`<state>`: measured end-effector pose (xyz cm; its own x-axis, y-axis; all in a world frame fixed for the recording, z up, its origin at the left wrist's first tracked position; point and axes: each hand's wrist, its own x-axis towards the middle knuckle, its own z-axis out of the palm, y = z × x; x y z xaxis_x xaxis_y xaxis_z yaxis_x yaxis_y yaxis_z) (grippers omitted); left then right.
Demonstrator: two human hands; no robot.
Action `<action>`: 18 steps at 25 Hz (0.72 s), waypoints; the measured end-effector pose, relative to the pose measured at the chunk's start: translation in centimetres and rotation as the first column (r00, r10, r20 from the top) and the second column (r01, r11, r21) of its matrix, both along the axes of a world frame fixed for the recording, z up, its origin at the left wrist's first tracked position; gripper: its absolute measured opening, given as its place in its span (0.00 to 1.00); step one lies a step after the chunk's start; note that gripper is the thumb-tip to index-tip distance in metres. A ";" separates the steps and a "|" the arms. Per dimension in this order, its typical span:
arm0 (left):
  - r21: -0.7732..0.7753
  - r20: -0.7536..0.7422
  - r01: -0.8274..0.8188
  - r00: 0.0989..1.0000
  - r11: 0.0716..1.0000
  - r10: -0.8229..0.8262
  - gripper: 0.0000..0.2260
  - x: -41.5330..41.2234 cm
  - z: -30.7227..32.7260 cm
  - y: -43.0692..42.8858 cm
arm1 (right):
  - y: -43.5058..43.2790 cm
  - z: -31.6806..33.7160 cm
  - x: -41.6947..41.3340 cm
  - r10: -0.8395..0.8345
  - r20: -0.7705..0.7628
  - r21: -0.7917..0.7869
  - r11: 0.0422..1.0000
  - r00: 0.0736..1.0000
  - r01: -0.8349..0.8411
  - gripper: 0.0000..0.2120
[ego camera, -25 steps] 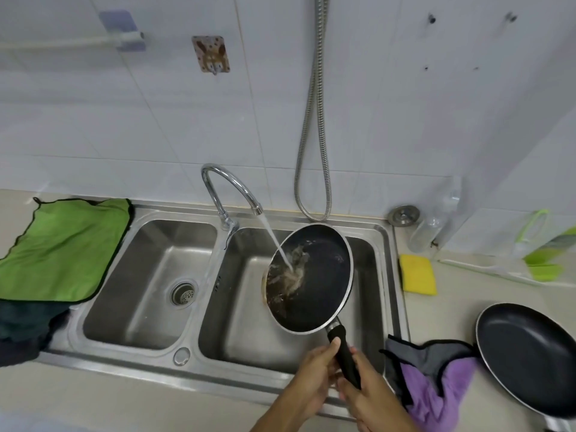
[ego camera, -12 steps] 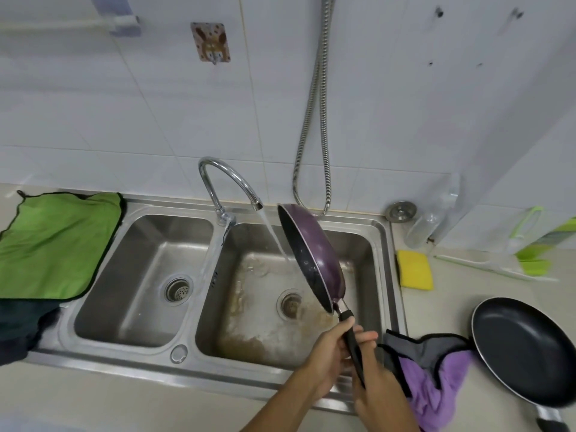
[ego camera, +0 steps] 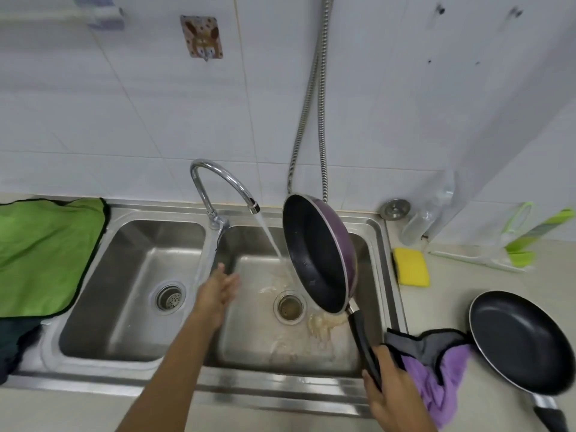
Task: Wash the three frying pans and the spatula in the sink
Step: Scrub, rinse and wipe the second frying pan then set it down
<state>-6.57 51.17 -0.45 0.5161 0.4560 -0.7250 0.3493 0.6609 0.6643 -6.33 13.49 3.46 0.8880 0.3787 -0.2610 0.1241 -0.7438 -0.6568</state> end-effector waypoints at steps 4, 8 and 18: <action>-0.048 0.081 -0.195 0.977 0.980 0.199 0.33 4.5 0.9 6.2 | 0.2 0.0 -0.6 0.010 0.048 -0.009 1.000 0.999 -0.010 0.20; -0.046 0.077 -0.289 0.953 0.956 0.292 0.28 6.4 1.1 7.3 | 0.3 -0.6 -1.1 0.027 0.060 -0.027 0.999 0.998 -0.025 0.18; 0.181 0.250 -0.167 0.961 0.969 0.119 0.14 11.1 4.9 8.1 | 1.3 0.5 -1.3 0.006 0.054 -0.022 1.000 0.999 -0.005 0.17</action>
